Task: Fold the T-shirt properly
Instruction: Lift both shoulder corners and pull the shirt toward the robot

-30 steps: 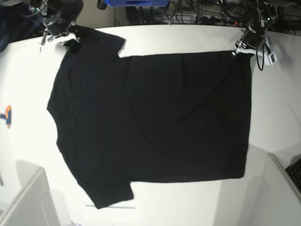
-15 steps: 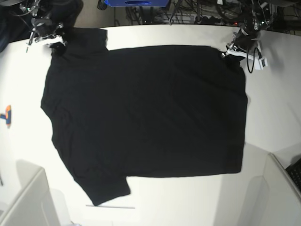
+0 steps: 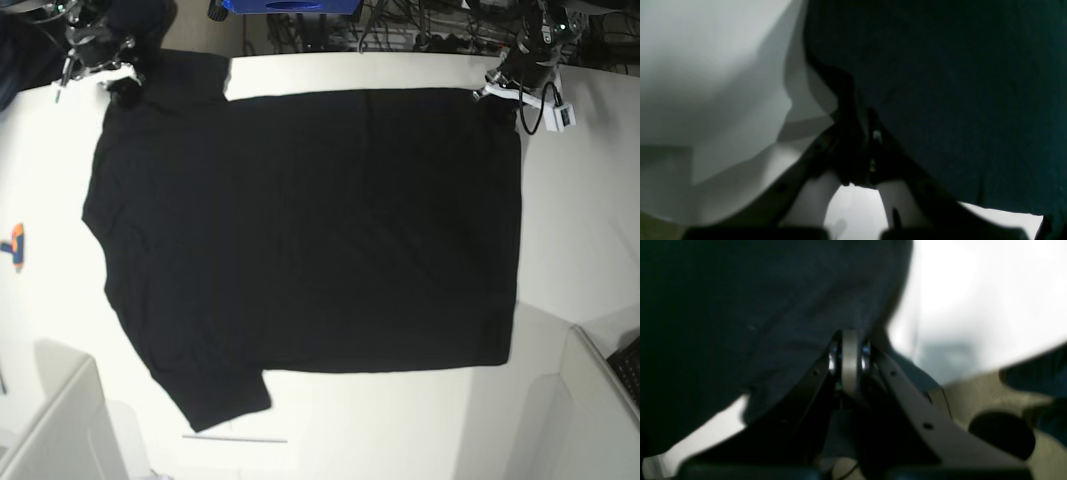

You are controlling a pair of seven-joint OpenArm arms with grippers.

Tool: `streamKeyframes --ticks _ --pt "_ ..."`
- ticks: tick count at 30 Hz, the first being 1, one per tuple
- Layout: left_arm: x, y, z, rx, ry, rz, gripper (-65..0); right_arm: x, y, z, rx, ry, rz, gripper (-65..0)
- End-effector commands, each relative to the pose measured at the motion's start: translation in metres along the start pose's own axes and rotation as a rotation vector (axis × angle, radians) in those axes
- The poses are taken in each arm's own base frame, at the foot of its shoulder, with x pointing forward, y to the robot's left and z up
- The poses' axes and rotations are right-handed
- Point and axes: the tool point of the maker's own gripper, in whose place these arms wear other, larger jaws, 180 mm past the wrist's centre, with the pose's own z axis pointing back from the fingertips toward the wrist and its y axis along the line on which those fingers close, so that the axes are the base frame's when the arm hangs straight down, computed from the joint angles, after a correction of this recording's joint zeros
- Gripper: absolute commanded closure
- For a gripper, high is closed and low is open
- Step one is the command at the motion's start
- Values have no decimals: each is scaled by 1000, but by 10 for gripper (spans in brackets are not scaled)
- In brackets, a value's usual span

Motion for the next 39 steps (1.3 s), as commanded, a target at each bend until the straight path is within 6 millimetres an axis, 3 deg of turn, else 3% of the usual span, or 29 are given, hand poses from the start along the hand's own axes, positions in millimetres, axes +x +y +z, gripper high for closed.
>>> streamKeyframes --ticks 1,9,16,21,30,33,36,39 --pt "9 -5 3 -19 -29 -9 0 15 9 5 26 -45 26 0" --pt "30 -30 12 -73 -93 -48 0 45 38 13 83 -121 94 0" --pt "40 -43 9 -133 -120 7 0 65 50 6 115 -169 106 0" --pt "46 -52 11 -189 -132 65 0 71 62 -8 140 -91 130 0" --pt "34 -45 14 -169 -104 69 0 97 49 -5 98 -107 106 0" --pt "26 -34 19 -140 -85 73 0 97 45 -2 87 -108 106 0" --pt "31 -15 26 -89 -106 83 0 86 43 -2 85 -76 107 0" --pt "33 -12 27 -82 -112 84 0 79 42 -1 85 -60 105 0"
